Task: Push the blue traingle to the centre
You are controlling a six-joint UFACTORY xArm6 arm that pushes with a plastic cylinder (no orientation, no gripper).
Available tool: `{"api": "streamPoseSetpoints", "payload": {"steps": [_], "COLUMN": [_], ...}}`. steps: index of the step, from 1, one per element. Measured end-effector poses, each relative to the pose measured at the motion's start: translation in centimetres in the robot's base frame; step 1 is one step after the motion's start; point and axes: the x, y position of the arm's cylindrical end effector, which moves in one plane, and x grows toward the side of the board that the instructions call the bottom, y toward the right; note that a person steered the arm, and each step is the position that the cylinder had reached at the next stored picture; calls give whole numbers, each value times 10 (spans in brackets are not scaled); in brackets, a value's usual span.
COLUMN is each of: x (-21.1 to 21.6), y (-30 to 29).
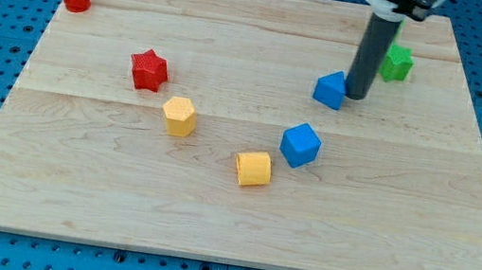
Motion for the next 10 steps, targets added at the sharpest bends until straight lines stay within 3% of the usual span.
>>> {"api": "streamPoseSetpoints", "payload": {"steps": [1, 4, 7, 10], "x": [-1, -1, -1, 23], "y": [-40, -87, -117, -108]}}
